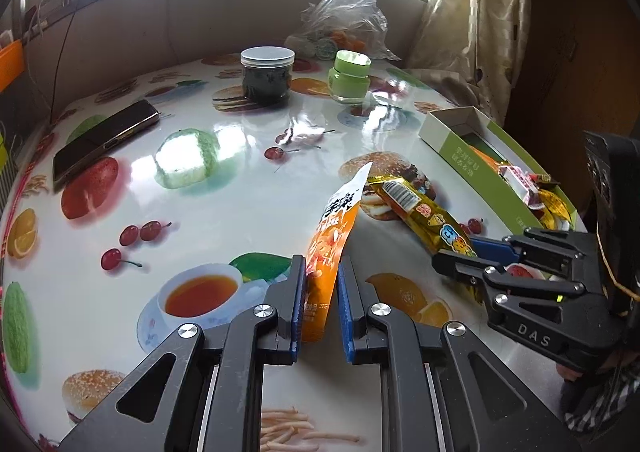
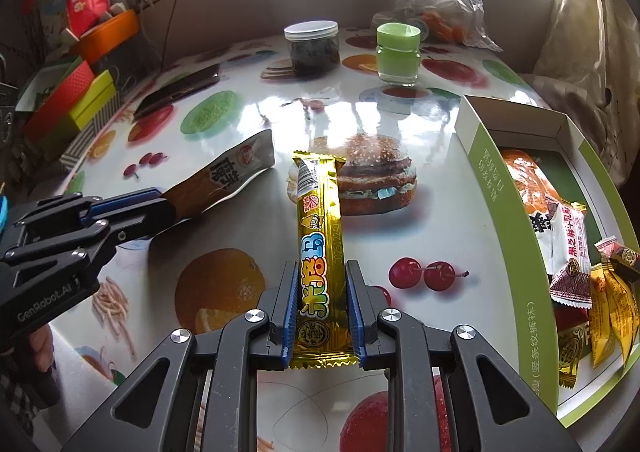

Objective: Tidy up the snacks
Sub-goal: 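Grasp the orange konjac packet with the left tool and lift it, then carry the yellow bar in right tool while left tool carries orange packet to box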

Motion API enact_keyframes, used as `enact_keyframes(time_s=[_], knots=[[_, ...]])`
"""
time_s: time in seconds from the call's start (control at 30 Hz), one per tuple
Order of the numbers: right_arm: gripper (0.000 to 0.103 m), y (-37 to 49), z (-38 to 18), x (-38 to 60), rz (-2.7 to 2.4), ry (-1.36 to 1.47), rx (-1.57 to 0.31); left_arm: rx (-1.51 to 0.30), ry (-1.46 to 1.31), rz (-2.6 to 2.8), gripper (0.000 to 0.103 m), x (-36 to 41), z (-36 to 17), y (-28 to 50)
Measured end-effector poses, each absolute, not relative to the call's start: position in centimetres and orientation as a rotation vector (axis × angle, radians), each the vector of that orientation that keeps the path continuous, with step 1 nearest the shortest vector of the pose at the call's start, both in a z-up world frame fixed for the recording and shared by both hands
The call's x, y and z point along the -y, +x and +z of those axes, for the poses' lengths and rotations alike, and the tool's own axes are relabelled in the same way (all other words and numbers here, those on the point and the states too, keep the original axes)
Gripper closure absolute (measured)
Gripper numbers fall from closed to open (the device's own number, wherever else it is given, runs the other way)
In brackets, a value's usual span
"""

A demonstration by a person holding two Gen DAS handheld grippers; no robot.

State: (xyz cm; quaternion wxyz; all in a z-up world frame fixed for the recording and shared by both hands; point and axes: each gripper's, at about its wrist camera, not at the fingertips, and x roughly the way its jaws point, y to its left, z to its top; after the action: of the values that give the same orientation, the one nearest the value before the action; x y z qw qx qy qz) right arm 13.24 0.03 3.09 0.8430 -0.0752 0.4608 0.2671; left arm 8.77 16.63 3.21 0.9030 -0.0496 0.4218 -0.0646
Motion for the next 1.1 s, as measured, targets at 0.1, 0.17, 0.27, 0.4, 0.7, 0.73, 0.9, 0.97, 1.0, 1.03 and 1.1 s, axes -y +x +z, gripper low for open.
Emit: enact_keyframes(time_s=[0.1,0.17,0.27,0.4,0.7,0.73,0.9,0.97,1.0,1.03,1.1], knots=[[0.082,13.2,3.2,0.1,0.566,-0.153,-0.972,-0.878,-0.107,-0.126,0.087,-16.5,3.2,9.3],[0.082,13.1,3.2,0.1,0.567,-0.15,-0.971,-0.884,-0.1,-0.127,0.087,-16.2,3.1,9.4],[0.082,13.1,3.3,0.2,0.566,-0.144,-0.969,-0.885,-0.093,-0.131,0.089,-15.7,3.2,9.5],[0.082,13.1,3.4,0.5,0.566,-0.138,-0.964,-0.849,-0.1,-0.167,0.098,-15.2,4.1,9.1],[0.082,12.8,3.9,0.9,0.564,-0.127,-0.954,-0.86,-0.131,-0.168,0.098,-14.4,4.1,9.1],[0.082,12.8,3.9,0.9,0.564,-0.126,-0.953,-0.86,-0.134,-0.165,0.098,-14.3,4.2,9.1],[0.082,12.6,4.3,1.2,0.565,-0.119,-0.941,-0.849,-0.138,-0.162,0.098,-14.0,4.9,9.0],[0.082,12.5,4.6,1.4,0.564,-0.113,-0.934,-0.841,-0.131,-0.164,0.098,-13.8,5.3,8.9],[0.082,12.5,4.8,1.6,0.564,-0.109,-0.929,-0.838,-0.134,-0.165,0.098,-13.7,5.5,8.9],[0.082,12.5,5.0,1.8,0.562,-0.105,-0.925,-0.835,-0.133,-0.167,0.098,-13.5,5.7,8.8],[0.082,12.4,5.4,2.2,0.559,-0.1,-0.917,-0.827,-0.128,-0.168,0.098,-13.2,6.1,8.6]])
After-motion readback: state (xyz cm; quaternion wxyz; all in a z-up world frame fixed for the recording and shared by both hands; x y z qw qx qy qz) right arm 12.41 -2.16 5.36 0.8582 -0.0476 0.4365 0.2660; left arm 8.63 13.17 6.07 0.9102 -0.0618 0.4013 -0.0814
